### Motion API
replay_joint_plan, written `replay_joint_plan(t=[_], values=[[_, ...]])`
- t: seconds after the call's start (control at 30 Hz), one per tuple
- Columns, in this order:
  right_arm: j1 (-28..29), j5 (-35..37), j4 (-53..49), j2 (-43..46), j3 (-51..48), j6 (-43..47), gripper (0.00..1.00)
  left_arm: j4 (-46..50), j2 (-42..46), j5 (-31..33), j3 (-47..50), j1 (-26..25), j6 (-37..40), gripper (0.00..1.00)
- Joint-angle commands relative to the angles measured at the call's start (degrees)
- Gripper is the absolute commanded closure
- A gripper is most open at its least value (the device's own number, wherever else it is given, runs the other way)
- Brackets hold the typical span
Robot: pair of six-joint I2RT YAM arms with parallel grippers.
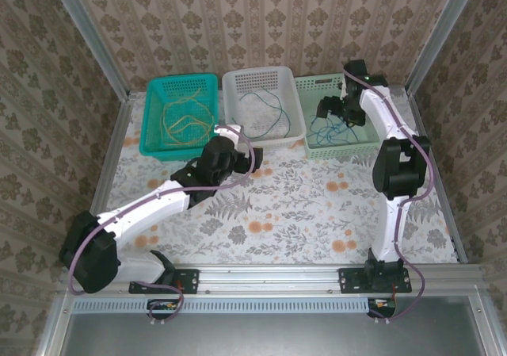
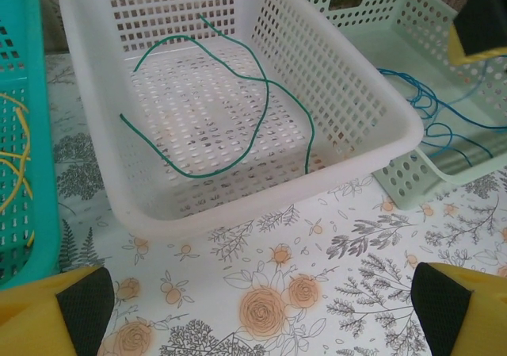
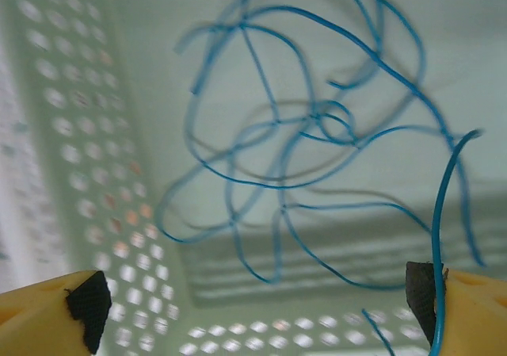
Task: Untangle the cables
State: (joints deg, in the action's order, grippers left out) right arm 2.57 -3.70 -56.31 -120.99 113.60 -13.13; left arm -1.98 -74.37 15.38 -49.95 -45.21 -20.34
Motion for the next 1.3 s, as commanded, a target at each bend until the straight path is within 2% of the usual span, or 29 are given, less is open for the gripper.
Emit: replay_joint_plan(t=[0.0,0.07,0.23,0.37,0.5,0.57,0.67,0.87,1.0,1.27], values=[[1.29,9.99,-7.24,-0.25,3.68,8.00,0.00,1.37,1.05,1.05,0.83,0.50,-1.46,0.00],[1.48,11.16,-10.84,-1.98,5.55,9.03,0.00,1.14,0.38,0.10,0.69,0.50,-1.58,0.00],[1.12,2.05,-8.57,1.49,1.25,6.61,0.00,-2.46,-4.84,-8.35,-3.03,-0.84,0.74,0.05],[0.88,-3.88,-10.65,2.10,3.07,2.47,0.00,-0.20,-14.67,-15.99,-13.96,-3.07,4.69,0.20],[-0.26,-14.13,-8.21,4.55,2.14,-3.15,0.00,-1.56,-25.78,-23.00,-26.40,-5.31,6.51,0.22],[-0.91,-17.82,-5.54,6.67,0.70,-5.74,0.00,-3.03,-31.02,-26.03,-31.62,-5.76,6.07,0.27],[-2.63,-23.43,-0.92,10.07,-1.89,-10.34,0.00,-6.34,-36.35,-26.45,-36.30,-6.51,3.98,0.33],[-6.36,-30.55,7.25,15.52,-7.74,-18.32,0.00,-7.61,-43.72,-22.92,-44.19,-8.57,5.41,0.33],[-7.20,-31.81,8.30,17.85,-10.33,-19.40,0.00,-5.85,-49.37,-20.56,-51.14,-8.62,6.14,0.29],[-8.26,-34.12,11.92,20.16,-15.65,-22.22,0.00,-3.60,-57.16,-24.09,-62.79,-8.78,8.81,0.29]])
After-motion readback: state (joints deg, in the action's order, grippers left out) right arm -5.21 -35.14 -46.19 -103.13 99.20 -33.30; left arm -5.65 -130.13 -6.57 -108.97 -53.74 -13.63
